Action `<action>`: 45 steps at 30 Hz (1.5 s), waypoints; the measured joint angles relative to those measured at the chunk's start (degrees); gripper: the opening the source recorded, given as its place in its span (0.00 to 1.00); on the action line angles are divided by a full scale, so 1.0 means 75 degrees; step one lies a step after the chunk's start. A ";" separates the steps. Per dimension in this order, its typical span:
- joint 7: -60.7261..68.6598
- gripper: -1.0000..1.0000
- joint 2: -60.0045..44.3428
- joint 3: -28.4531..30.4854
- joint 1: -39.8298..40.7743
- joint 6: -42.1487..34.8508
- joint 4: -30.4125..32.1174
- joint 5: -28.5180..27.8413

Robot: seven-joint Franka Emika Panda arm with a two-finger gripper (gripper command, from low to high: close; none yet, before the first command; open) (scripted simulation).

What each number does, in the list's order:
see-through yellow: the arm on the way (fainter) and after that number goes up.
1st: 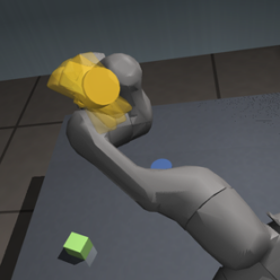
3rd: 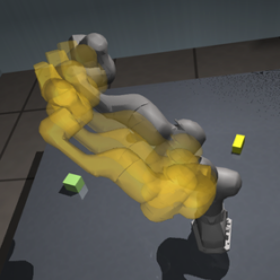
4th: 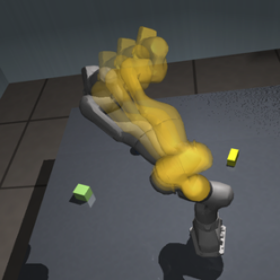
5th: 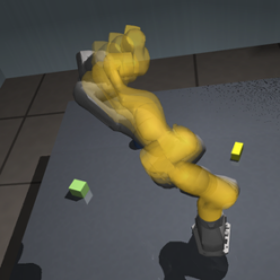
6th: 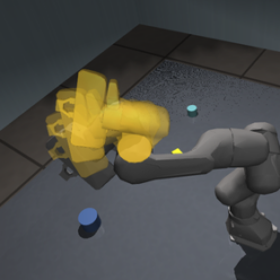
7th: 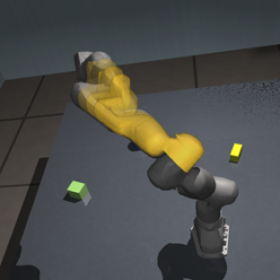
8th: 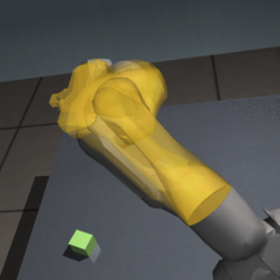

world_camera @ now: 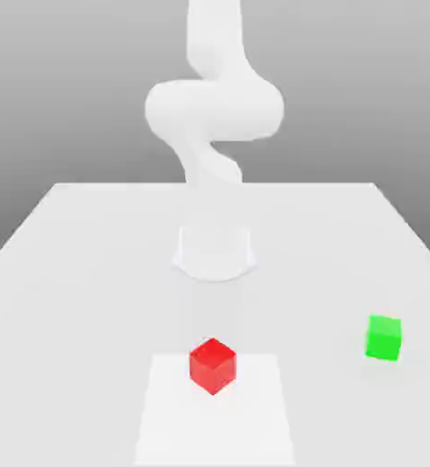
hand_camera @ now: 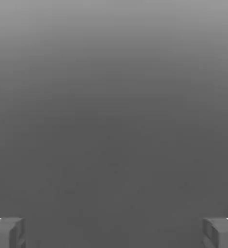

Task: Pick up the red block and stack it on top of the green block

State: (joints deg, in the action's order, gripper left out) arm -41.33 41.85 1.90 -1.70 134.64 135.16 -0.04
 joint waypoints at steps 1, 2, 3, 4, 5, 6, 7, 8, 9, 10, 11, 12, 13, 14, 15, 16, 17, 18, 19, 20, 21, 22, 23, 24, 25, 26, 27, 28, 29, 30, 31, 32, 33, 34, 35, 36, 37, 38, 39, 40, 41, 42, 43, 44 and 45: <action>0.0294 0.50 -0.0262 0.0117 -0.0104 0.0186 0.0214 -0.0001; 0.0581 0.50 -0.0520 0.0232 -0.0207 0.0368 0.0424 -0.0004; 0.0864 0.50 -0.0776 0.0343 -0.0308 0.0547 0.0630 -0.0008; 0.1145 0.50 -0.1030 0.0451 -0.0408 0.0725 0.0835 -0.0012; 0.1427 0.50 -0.1283 0.0553 -0.0502 0.0901 0.1038 -0.0014; 0.1707 0.50 -0.1535 0.0654 -0.0597 0.1077 0.1241 -0.0018; 0.1988 0.50 -0.1789 0.0750 -0.0688 0.1253 0.1445 -0.0022; 0.2276 0.50 -0.2045 0.0836 -0.0770 0.1430 0.1650 -0.0020; 0.2563 0.50 -0.2305 0.0925 -0.0855 0.1609 0.1857 -0.0024; 0.2857 0.50 -0.2569 0.1002 -0.0930 0.1791 0.2067 -0.0025; 0.3157 0.50 -0.2840 0.1074 -0.1000 0.1976 0.2280 -0.0026; 0.3460 0.50 -0.3119 0.1144 -0.1069 0.2167 0.2497 -0.0034; 0.3751 0.50 -0.3406 0.1239 -0.1159 0.2364 0.2719 -0.0071; 0.4067 0.50 -0.3708 0.1299 -0.1217 0.2569 0.2947 -0.0089; 0.4387 0.50 -0.4026 0.1351 -0.1266 0.2786 0.3183 -0.0120; 0.4709 0.50 -0.4364 0.1387 -0.1295 0.3017 0.3428 -0.0171; 0.5018 0.50 -0.4764 0.1450 -0.1354 0.3296 0.3650 -0.0227; 0.5251 0.50 -0.5120 0.1437 -0.1366 0.3562 0.3748 -0.0172; 0.5450 0.50 -0.5431 0.1412 -0.1387 0.3809 0.3777 -0.0036; 0.5634 0.50 -0.5721 0.1354 -0.1386 0.4044 0.3770 0.0149; 0.5817 0.50 -0.6003 0.1250 -0.1338 0.4275 0.3746 0.0366; 0.5972 0.50 -0.6279 0.1086 -0.1218 0.4505 0.3715 0.0566; 0.6125 0.50 -0.6553 0.0876 -0.1053 0.4733 0.3680 0.0766; 0.6221 0.50 -0.6826 0.0624 -0.0833 0.4965 0.3647 0.0904; 0.6278 0.00 -0.7068 0.0398 -0.0627 0.5172 0.3618 0.0984; 0.6278 0.00 -0.7068 0.0398 -0.0627 0.5172 0.3618 0.0984; 0.6277 0.00 -0.7068 0.0398 -0.0627 0.5170 0.3618 0.0982; 0.6274 0.00 -0.7067 0.0398 -0.0626 0.5166 0.3618 0.0979; 0.6270 0.00 -0.7067 0.0397 -0.0625 0.5160 0.3618 0.0976; 0.6266 0.00 -0.7067 0.0397 -0.0624 0.5154 0.3618 0.0972; 0.6315 0.00 -0.7189 0.0286 -0.0530 0.5261 0.3603 0.1038; 0.6291 0.00 -0.7114 0.0328 -0.0561 0.5199 0.3612 0.1001; 0.6204 0.00 -0.6939 0.0425 -0.0625 0.5053 0.3635 0.0876; 0.6082 0.00 -0.6715 0.0529 -0.0684 0.4866 0.3665 0.0704; 0.5966 0.00 -0.6467 0.0627 -0.0737 0.4657 0.3698 0.0535; 0.5840 0.00 -0.6209 0.0691 -0.0756 0.4441 0.3736 0.0362; 0.5713 0.00 -0.5947 0.0714 -0.0717 0.4219 0.3775 0.0189; 0.5610 0.00 -0.5685 0.0710 -0.0689 0.3997 0.3816 0.0050; 0.5528 0.00 -0.5427 0.0718 -0.0667 0.3776 0.3859 -0.0058; 0.5497 0.00 -0.5263 0.0609 -0.0818 0.3604 0.3855 -0.0095; 0.5497 0.00 -0.5165 0.0441 -0.1138 0.3466 0.3816 -0.0091; 0.5511 0.00 -0.5103 0.0260 -0.1467 0.3346 0.3758 -0.0069; 0.5531 0.00 -0.5059 0.0070 -0.1783 0.3239 0.3692 -0.0040; 0.5557 0.00 -0.5023 -0.0128 -0.2097 0.3130 0.3620 -0.0001; 0.5584 0.00 -0.4992 -0.0335 -0.2405 0.3024 0.3546 0.0041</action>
State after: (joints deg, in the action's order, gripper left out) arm 0.55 4.42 -0.61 -19.74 157.31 161.76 0.27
